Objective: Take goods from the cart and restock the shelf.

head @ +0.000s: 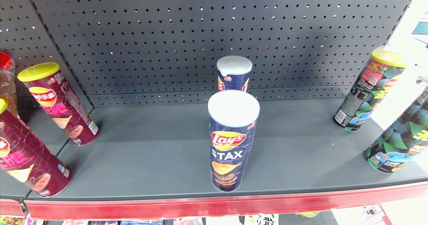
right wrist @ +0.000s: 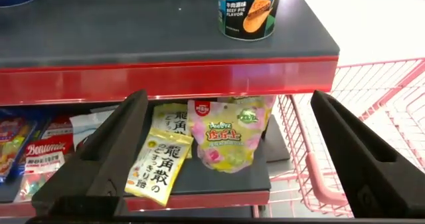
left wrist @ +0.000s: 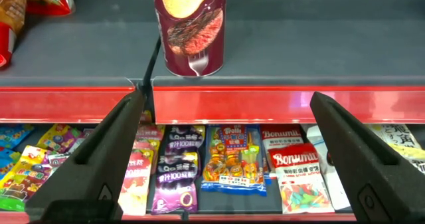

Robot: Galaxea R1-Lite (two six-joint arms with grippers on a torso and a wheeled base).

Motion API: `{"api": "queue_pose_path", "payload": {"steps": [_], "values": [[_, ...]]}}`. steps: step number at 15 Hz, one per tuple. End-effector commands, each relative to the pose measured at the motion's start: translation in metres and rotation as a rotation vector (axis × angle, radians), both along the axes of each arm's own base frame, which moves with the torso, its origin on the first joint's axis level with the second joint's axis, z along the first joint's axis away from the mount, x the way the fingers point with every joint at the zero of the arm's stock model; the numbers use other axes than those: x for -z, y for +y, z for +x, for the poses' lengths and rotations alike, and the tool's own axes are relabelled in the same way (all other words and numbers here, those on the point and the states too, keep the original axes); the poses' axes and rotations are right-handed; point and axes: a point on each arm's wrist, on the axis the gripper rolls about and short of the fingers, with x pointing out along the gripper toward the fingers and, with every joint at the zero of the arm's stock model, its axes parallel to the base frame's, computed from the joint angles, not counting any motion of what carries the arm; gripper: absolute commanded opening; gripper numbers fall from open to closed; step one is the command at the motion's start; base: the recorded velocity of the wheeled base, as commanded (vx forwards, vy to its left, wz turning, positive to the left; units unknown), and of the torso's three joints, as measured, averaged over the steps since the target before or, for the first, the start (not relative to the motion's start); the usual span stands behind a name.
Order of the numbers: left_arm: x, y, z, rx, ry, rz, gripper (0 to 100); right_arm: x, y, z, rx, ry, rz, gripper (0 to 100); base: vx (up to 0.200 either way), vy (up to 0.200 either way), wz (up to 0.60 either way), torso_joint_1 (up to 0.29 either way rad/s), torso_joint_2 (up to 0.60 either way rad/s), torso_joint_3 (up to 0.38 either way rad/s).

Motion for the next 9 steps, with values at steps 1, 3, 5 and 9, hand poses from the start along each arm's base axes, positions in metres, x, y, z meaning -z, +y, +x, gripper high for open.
{"api": "queue_pose_path", "payload": {"steps": [1, 3, 5, 9], "values": [[-0.0001, 0.0, 0.0001, -0.002, 0.001, 0.0, 100, 0.0, 0.0, 0.0001, 0.002, 0.002, 0.005, 100, 0.0, 0.0, 0.0, 0.0, 0.0, 0.0], [-0.0001, 0.0, 0.0001, 0.0, 0.001, 0.0, 100, -0.0001, -0.0001, 0.0001, 0.003, 0.0, 0.005, 100, 0.0, 0.0, 0.0, 0.0, 0.0, 0.0], [-0.0001, 0.0, 0.0001, 0.0, 0.001, 0.0, 100, 0.0, -0.0001, 0.0001, 0.003, 0.002, 0.003, 100, 0.0, 0.0, 0.0, 0.0, 0.0, 0.0], [-0.0001, 0.0, 0.0001, 0.0, 0.001, 0.0, 100, -0.0001, -0.0002, 0.0001, 0.008, 0.0, 0.007, 100, 0.0, 0.0, 0.0, 0.0, 0.0, 0.0]]}}
